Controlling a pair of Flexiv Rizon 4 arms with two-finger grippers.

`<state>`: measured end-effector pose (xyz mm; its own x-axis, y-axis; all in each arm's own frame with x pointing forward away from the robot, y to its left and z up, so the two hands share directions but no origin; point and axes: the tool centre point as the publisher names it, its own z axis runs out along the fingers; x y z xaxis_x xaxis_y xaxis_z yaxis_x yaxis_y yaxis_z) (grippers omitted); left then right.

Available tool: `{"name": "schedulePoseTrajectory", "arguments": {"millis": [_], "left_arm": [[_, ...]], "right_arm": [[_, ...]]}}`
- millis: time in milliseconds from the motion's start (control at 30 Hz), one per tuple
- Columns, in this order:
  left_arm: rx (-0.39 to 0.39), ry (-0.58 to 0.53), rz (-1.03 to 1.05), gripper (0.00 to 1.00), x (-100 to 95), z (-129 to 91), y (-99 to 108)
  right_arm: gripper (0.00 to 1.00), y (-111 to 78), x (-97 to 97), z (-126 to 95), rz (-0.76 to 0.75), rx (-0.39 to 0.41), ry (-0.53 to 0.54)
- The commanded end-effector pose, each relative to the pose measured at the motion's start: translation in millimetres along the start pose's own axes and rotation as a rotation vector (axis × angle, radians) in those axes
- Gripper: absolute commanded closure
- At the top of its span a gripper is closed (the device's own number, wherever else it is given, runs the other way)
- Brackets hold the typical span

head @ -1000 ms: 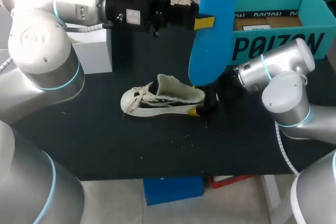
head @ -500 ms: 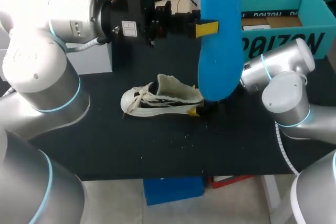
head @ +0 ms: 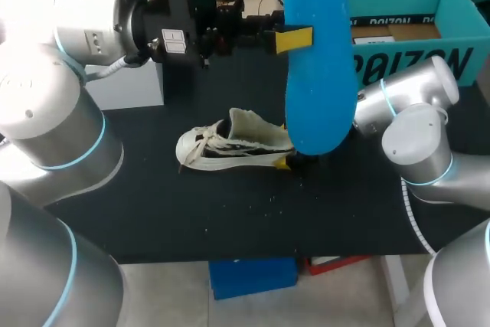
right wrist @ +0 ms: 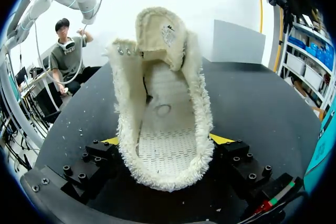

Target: Take the shoe out of the shoebox, open the shoe tongue, remove and reinsert the insole, then place the shoe into the shoebox

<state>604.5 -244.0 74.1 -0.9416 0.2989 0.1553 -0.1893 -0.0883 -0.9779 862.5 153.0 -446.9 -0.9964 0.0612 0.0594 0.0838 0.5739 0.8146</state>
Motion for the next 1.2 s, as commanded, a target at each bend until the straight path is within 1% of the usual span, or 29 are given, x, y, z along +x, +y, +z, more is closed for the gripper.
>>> {"name": "schedulePoseTrajectory", "arguments": {"millis": [33,300,333,367,400,467,500,533,733,900,1000,1067,1133,1200], "left_arm": [[0.0,0.0,-0.003,1.0,5.4,-3,0],[-0.001,0.015,-0.011,1.0,7.8,-3,0],[-0.001,0.015,-0.011,1.0,7.8,-3,0],[-0.001,0.015,-0.011,1.0,7.8,-3,0],[-0.001,0.015,-0.011,1.0,7.8,-3,0],[-0.001,0.015,-0.011,1.0,7.8,-3,0],[-0.001,0.015,-0.011,1.0,7.8,-3,0],[-0.001,0.015,-0.011,1.0,7.8,-3,0],[-0.001,0.015,-0.011,1.0,7.8,-3,0],[-0.001,0.015,-0.011,1.0,7.8,-3,0],[-0.001,0.015,-0.011,1.0,7.8,-3,0],[-0.001,0.015,-0.011,1.0,7.8,-3,0],[-0.001,0.015,-0.011,1.0,7.8,-3,0],[-0.001,0.015,-0.011,1.0,7.8,-3,0]], "right_arm": [[1.0,-1.6,-1.9,1,0.001,0.001,0.001],[1.0,-1.6,-1.9,1,0.001,0.001,0.001],[0.98,-1.6,-1.9,1,0.001,0.001,0.001],[0.84,-1.6,-1.9,1,0.001,0.001,0.001],[0.77,-2.6,-3.2,-1,0.0,0.006,-0.002],[0.74,-3.9,-5.1,-5,-0.008,0.034,0.003],[0.62,-4.8,-6.0,-7,-0.012,0.056,0.008],[0.0,-5.9,-7.2,-9,-0.017,0.084,0.011],[0.0,-7.3,-11.5,-21,-0.054,0.205,0.035],[0.0,-13.5,-10.7,-27,-0.064,0.35,0.047],[0.0,-14.7,-7.2,-30,-0.061,0.432,0.038],[0.0,-15.9,-4.5,-31,-0.067,0.502,0.03],[0.0,-14.4,-1.5,-32,-0.063,0.537,0.013],[0.0,-11.8,1.9,-35,-0.068,0.593,-0.002]]}}
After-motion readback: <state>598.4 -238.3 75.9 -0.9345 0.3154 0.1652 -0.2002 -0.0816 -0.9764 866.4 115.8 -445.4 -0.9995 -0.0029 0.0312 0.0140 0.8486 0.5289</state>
